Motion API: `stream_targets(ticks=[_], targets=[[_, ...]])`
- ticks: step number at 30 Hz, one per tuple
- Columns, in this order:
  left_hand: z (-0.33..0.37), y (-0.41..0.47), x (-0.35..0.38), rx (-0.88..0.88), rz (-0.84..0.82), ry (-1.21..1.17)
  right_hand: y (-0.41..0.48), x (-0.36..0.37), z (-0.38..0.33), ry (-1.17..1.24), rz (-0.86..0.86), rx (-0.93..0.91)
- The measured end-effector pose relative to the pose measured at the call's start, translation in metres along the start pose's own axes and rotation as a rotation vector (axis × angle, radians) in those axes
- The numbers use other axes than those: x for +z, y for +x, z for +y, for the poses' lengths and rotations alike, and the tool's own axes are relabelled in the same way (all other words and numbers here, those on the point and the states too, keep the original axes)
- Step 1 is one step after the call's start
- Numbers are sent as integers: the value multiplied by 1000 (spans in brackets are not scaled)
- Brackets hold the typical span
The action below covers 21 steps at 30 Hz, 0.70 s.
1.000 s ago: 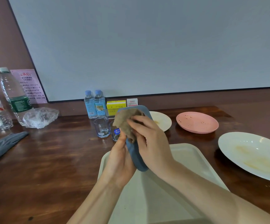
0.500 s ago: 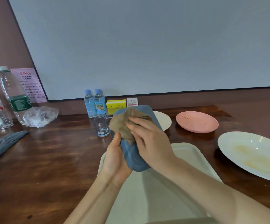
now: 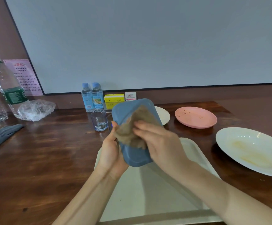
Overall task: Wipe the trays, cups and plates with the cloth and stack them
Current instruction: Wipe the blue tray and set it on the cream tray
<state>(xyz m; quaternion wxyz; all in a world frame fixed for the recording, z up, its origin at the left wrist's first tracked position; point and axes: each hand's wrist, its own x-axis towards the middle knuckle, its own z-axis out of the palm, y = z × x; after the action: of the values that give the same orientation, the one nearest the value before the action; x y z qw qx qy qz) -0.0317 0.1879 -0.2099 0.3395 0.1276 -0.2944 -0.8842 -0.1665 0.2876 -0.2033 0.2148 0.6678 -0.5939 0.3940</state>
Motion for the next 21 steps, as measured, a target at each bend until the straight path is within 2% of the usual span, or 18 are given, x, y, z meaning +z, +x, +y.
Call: stream_targets(ticks=[3,5,8,11,13,15,18,21], targets=[[0,0,4,-13,-8,55,11,-11,33,-94,51,227],[0,-2,8,-12,-10,54,13,-11,32,-143,65,295],[0,-4,9,7,-4,31,4,8,1,-100,94,227],[1,-6,7,-5,-5,1,-10,22,-38,-9,-2,76],[3,-6,7,-14,-8,8,-11,21,-38,0,-48,24],[2,-6,8,-9,-11,-2,-5,17,-17,-12,-25,55],[1,-5,10,6,18,28,7,3,21,-102,75,211],[-2,-5,12,0,24,40,8,-3,23,-118,103,313]])
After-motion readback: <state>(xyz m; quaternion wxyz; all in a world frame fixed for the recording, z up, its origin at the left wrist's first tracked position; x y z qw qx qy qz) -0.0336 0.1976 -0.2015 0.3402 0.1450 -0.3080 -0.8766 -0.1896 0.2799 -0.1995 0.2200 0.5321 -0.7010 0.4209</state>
